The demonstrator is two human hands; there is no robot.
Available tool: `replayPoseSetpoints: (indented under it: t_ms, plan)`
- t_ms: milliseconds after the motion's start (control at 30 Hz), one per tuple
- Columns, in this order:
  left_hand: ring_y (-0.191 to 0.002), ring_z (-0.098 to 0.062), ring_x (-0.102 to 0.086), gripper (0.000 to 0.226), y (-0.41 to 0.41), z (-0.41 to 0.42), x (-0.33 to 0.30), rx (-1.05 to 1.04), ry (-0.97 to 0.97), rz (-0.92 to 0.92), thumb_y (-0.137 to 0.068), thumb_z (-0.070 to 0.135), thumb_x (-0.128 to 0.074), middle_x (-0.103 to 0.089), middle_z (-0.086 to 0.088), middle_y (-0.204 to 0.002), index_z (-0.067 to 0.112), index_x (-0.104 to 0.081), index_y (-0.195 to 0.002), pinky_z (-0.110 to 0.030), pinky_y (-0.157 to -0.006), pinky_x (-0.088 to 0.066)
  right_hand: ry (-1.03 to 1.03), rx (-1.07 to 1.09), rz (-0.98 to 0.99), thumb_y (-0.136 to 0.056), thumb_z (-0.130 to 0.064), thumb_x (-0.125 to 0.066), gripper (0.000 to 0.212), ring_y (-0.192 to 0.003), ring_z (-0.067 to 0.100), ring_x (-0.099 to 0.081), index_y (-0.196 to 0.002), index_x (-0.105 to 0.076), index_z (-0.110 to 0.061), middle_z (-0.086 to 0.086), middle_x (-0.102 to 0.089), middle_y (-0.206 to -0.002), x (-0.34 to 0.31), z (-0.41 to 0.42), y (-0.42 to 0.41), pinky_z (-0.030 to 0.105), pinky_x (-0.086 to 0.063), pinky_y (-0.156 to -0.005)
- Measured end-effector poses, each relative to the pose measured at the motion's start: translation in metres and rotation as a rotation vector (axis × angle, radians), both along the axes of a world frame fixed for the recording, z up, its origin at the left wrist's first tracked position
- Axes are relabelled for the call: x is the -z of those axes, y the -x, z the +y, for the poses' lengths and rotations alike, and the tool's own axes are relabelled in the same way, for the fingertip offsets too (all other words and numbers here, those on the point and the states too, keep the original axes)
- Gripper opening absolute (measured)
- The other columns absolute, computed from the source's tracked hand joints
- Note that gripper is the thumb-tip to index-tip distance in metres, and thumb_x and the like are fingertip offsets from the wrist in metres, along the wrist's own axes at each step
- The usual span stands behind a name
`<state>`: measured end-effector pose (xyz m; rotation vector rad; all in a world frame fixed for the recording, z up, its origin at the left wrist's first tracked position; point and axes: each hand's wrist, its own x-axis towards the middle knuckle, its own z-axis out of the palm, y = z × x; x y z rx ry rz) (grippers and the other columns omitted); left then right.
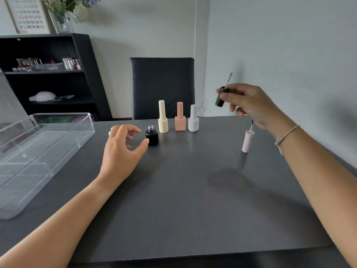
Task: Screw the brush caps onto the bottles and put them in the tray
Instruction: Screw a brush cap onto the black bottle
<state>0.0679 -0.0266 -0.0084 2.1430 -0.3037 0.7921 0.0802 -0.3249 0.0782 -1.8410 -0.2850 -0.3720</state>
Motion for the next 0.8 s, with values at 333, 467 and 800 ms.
replayPoseSetpoints:
  t_ms: [333, 467, 800]
  plan:
    - [-0.095, -0.010, -0.049, 0.050, -0.007, 0.003, 0.004, 0.010, 0.019, 0.085, -0.076, 0.029, -0.071, -0.043, 0.005, -0.117, 0.026, -0.047, -0.119, -0.011, -0.069, -0.038, 0.072, 0.030, -0.094, -0.081, -0.022, -0.068, 0.011, -0.053, -0.002, -0.048, -0.091, -0.068, -0.027, -0.004, -0.063, -0.084, -0.012, 0.021, 0.016, 0.006, -0.036, -0.049]
    - [-0.099, -0.010, -0.050, 0.053, -0.010, 0.004, 0.005, 0.059, 0.009, 0.166, -0.076, 0.033, -0.071, -0.044, 0.007, -0.118, 0.030, -0.045, -0.122, -0.011, -0.070, -0.038, 0.037, 0.017, -0.129, -0.082, -0.020, -0.066, 0.009, -0.056, 0.001, -0.048, -0.087, -0.068, -0.028, 0.002, -0.065, -0.089, -0.011, 0.021, 0.019, 0.008, -0.037, -0.049]
    - [-0.092, -0.007, -0.056, 0.069, -0.027, 0.001, 0.006, 0.135, 0.013, 0.358, -0.073, 0.040, -0.073, -0.052, 0.011, -0.113, 0.028, -0.042, -0.133, -0.020, -0.079, -0.040, 0.140, -0.181, -0.001, -0.080, -0.020, -0.068, 0.011, -0.051, 0.000, -0.047, -0.080, -0.070, -0.031, -0.004, -0.063, -0.076, 0.024, 0.058, 0.016, 0.006, -0.036, -0.048]
